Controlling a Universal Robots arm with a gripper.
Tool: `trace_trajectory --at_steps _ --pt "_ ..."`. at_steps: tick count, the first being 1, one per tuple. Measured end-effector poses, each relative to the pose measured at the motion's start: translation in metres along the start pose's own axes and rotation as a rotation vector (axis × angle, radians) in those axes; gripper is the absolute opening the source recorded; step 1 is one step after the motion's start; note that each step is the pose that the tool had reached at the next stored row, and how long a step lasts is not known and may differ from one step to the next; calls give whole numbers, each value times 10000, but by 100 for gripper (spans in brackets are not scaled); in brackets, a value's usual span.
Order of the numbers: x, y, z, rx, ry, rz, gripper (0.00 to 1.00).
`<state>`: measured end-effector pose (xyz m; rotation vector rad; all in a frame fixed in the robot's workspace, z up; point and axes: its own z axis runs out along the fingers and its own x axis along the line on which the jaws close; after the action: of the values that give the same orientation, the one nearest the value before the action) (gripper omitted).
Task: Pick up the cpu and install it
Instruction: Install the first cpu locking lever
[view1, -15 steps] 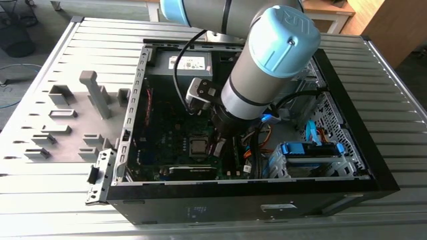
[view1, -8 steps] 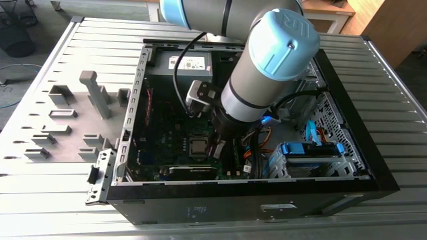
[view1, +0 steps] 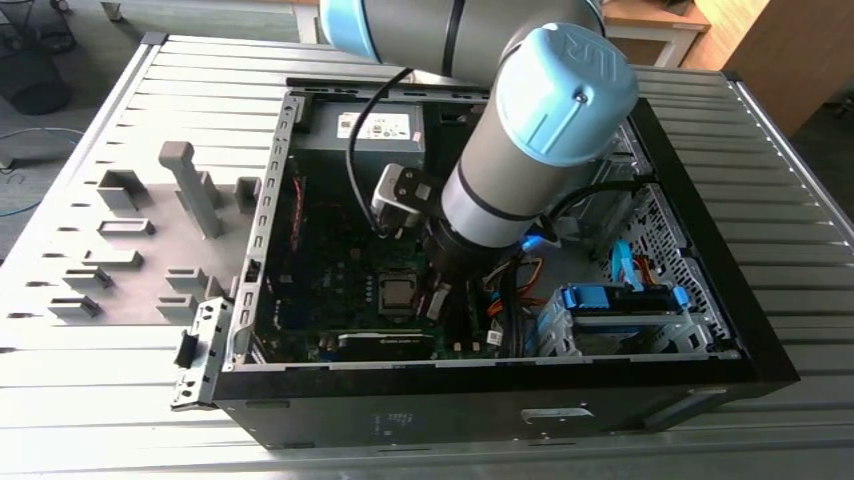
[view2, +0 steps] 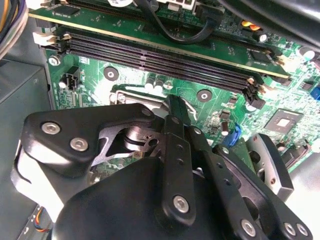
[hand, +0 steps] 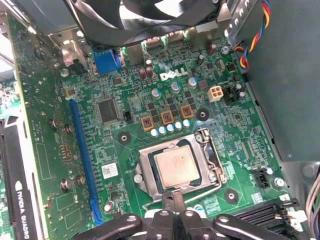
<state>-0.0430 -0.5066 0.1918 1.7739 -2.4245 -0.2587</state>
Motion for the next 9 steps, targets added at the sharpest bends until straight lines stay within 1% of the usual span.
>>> trace_trajectory --at_steps 5,9 --pt "0 -3 17 0 1 1 11" --pt "0 -4 18 0 1 1 11"
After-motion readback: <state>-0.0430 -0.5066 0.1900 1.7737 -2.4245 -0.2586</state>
